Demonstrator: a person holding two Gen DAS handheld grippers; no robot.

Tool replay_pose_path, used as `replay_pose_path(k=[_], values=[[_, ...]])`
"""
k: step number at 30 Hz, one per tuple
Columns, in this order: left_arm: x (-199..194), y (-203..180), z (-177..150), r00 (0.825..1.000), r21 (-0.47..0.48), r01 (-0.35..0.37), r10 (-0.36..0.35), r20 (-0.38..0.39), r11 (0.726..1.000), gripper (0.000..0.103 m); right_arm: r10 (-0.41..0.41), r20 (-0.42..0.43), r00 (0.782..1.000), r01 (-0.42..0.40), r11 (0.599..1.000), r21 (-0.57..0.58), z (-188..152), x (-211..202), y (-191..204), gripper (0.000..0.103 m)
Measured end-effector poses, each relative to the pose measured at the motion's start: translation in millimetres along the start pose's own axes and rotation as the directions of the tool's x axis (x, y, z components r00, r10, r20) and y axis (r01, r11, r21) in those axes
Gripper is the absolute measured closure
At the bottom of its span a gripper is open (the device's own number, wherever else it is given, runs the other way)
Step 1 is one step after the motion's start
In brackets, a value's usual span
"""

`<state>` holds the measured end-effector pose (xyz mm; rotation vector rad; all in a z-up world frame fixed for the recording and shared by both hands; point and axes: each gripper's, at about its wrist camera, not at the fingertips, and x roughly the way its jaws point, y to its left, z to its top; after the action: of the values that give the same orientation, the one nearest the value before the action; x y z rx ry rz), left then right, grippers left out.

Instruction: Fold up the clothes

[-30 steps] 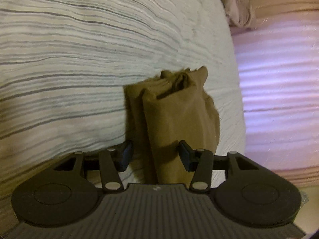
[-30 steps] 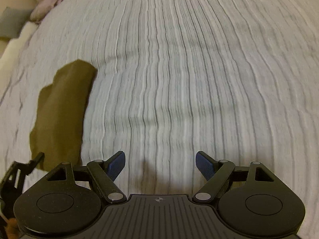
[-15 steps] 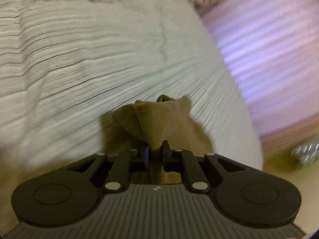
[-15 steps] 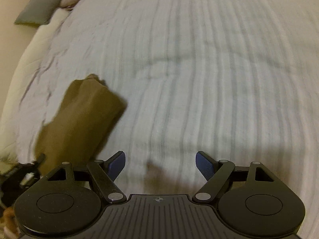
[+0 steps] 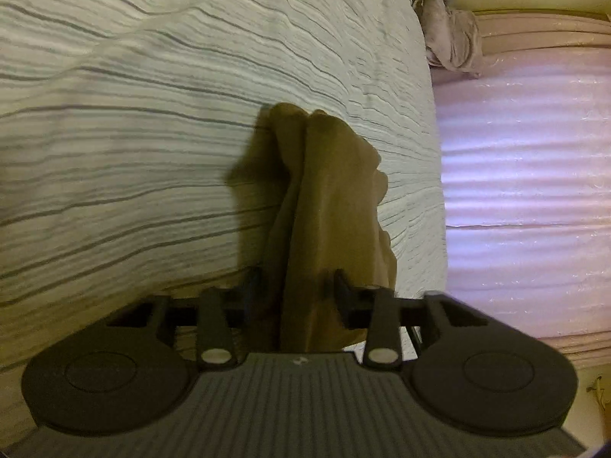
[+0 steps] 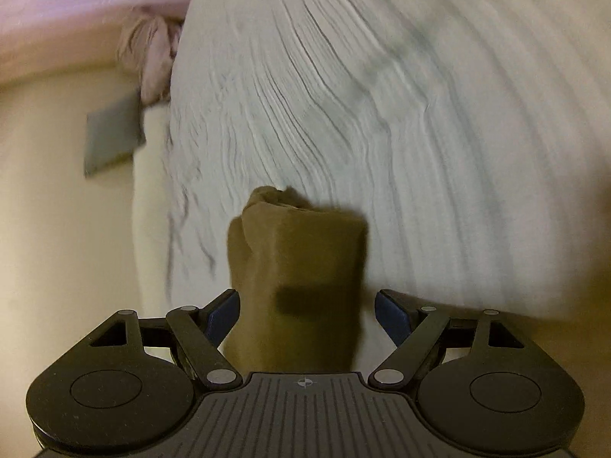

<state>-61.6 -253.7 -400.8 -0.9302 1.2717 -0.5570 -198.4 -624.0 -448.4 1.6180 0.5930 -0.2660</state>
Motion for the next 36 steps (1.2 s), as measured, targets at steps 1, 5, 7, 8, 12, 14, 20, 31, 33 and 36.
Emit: replay_pose_path(k=[1,5,7,8,12,14,20,31,33,36], values=[[0.9,-0.9,3.6,1.0,0.006,0.004,-0.004,-0.005,1.0,0.092,0.003,0.006,1.0,-0.003,1.0,0.025,0.6,8.5,-1.7,0.023],[0.3,-7.0,21.2,0.999,0.059,0.008,-0.006,-0.034,0.998,0.096,-0.067,0.007,0.998,0.067,0.998,-0.004,-2.6,28.0,8.9,0.078],[-5.3,-13.9,35.1,0.999,0.119,0.0,0.005,-0.041,0.993,0.096,-0.084,0.01,0.996,0.084,0.996,-0.017,-13.0,22.6,20.2,0.078],[-9.5,-17.4,42.2,0.999,0.145,-0.006,0.011,-0.034,0.989,0.096,-0.092,0.012,0.996,0.093,0.995,-0.024,-18.3,19.9,25.8,0.078],[-25.7,-27.9,72.9,0.998,0.212,-0.055,0.049,0.033,0.976,0.096,-0.104,-0.071,0.992,0.102,0.994,-0.032,-53.8,15.7,36.2,0.078],[-25.3,-35.6,82.6,0.994,0.274,-0.112,0.103,0.048,0.955,0.094,-0.114,-0.122,0.986,0.109,0.993,-0.043,-69.8,17.2,36.0,0.077],[-37.8,-29.4,86.9,0.993,0.307,-0.116,0.12,0.004,0.945,0.069,-0.194,-0.056,0.979,0.17,0.942,-0.29,-61.1,-3.8,50.2,0.031],[-10.4,-15.7,97.9,0.997,0.288,-0.061,0.074,-0.036,0.956,0.061,-0.087,-0.19,0.978,0.016,0.938,-0.346,1.3,57.0,40.4,0.016],[-1.5,-11.6,100.2,0.998,0.261,-0.037,0.051,-0.048,0.965,0.063,-0.099,-0.205,0.974,0.025,0.941,-0.337,4.2,73.1,35.0,0.017],[15.0,-11.4,104.2,0.996,0.244,0.017,0.006,-0.093,0.97,0.077,-0.095,-0.218,0.971,0.017,0.941,-0.337,-0.4,85.2,33.6,0.048]])
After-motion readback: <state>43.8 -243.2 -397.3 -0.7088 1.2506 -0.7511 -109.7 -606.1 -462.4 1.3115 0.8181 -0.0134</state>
